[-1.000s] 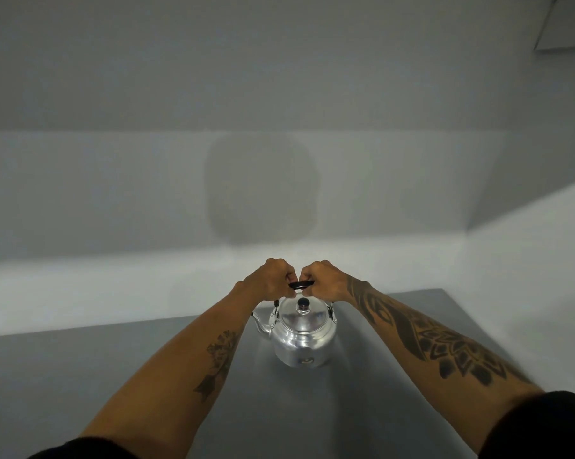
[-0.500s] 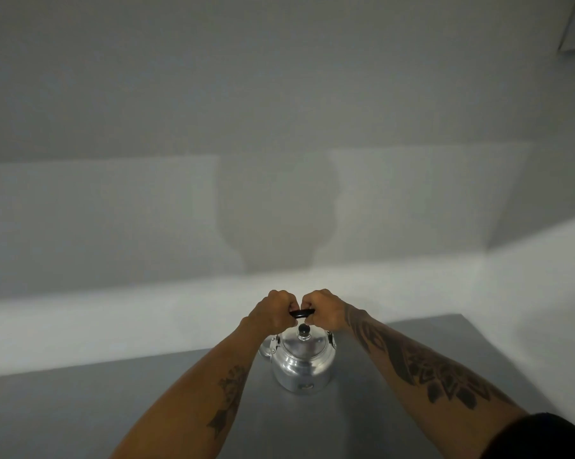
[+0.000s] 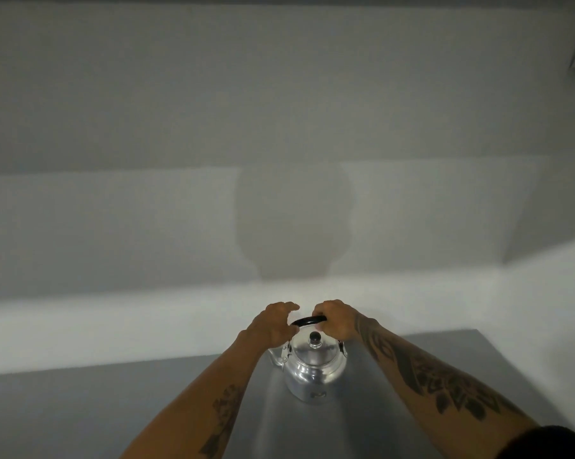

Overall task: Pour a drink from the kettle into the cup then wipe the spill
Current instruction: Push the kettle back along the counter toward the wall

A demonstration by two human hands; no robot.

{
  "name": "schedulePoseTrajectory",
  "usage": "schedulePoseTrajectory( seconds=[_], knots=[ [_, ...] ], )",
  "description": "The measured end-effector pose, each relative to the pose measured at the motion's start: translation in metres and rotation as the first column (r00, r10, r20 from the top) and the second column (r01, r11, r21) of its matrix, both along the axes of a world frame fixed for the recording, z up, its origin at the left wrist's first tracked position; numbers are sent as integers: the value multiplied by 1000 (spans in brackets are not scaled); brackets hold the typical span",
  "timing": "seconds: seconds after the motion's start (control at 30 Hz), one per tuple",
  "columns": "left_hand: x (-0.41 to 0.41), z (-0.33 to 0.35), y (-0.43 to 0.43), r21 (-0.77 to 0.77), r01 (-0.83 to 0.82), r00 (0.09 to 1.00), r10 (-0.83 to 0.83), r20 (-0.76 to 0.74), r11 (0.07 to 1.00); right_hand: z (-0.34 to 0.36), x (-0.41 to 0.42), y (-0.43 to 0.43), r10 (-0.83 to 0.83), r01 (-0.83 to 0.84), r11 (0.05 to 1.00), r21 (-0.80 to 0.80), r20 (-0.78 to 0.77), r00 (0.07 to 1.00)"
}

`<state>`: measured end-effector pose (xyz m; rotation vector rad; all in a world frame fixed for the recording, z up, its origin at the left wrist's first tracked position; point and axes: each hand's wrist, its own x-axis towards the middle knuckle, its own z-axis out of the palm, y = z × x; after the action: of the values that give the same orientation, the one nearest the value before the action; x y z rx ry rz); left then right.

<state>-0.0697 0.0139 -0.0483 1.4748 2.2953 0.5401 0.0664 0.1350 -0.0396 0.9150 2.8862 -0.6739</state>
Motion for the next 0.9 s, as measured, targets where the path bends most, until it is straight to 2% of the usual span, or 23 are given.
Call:
schedulePoseTrajectory(
  seconds=[0.2,0.37,0.57,0.9],
  knots=[
    [-1,13,-91,156,-106,990,119,-81,982,22,-6,-38,25,-24,1000,18,-43,999],
    [5,2,-209,230,-236,937,284,-204,944,33,-39,-128,239,-224,968,116,-127,963],
    [0,-17,-334,174,-451,797,483,-363,875,32,-87,-259,473,-442,872,210,-132,871],
    [-5,-70,-488,54,-560,804,558,-207,827,-17,-119,-455,596,-583,803,126,-215,774]
  ],
)
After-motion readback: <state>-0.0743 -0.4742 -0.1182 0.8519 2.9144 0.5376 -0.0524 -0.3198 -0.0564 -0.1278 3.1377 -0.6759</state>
